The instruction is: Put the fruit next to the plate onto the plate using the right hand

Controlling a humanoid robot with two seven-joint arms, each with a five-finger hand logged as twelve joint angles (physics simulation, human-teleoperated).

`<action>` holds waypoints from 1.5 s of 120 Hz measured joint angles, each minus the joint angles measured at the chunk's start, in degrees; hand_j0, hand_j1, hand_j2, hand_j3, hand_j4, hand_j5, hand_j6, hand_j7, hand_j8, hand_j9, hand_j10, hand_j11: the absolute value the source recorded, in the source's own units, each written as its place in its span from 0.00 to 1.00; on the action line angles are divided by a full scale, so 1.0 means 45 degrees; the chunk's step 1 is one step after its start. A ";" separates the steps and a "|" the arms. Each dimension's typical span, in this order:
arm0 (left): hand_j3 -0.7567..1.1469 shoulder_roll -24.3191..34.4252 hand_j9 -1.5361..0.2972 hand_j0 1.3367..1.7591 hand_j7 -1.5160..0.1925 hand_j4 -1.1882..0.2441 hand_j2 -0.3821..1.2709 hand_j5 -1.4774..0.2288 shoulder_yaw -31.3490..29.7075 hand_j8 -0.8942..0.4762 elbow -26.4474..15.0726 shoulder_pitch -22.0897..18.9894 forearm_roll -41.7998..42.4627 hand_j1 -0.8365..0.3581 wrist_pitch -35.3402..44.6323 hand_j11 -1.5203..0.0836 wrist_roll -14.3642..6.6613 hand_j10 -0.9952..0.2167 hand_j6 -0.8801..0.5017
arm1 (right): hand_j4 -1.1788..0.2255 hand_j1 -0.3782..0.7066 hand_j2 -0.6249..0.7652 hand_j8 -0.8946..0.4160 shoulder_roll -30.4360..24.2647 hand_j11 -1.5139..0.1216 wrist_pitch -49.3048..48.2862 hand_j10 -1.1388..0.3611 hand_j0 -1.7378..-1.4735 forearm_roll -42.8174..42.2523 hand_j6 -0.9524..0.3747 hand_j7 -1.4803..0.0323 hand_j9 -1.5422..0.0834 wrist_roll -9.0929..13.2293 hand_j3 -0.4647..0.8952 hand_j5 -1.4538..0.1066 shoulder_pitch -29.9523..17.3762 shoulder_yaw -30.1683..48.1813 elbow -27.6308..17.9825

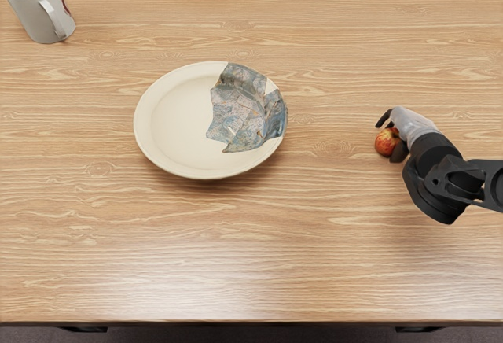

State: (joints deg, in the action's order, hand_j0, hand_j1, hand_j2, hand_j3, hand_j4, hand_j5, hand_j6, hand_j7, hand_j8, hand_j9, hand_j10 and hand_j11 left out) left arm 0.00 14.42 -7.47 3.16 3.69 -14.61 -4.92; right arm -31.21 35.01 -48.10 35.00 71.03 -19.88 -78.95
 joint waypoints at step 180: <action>0.40 0.0000 0.84 0.76 0.89 0.83 0.23 0.87 0.0001 0.65 0.0000 0.0000 0.0000 0.99 0.0000 0.95 0.0000 0.82 0.64 | 0.46 0.59 0.52 0.33 -0.0116 0.39 -0.0187 0.33 0.32 -0.0090 0.43 0.41 0.41 0.0011 0.34 0.37 0.0297 0.1276 -0.1120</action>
State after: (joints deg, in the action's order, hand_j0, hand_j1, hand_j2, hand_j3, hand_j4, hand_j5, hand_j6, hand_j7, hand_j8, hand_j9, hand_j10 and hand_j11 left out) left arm 0.00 14.42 -7.47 3.16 3.69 -14.61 -4.92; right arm -31.73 34.17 -48.51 35.05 72.37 -14.14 -83.99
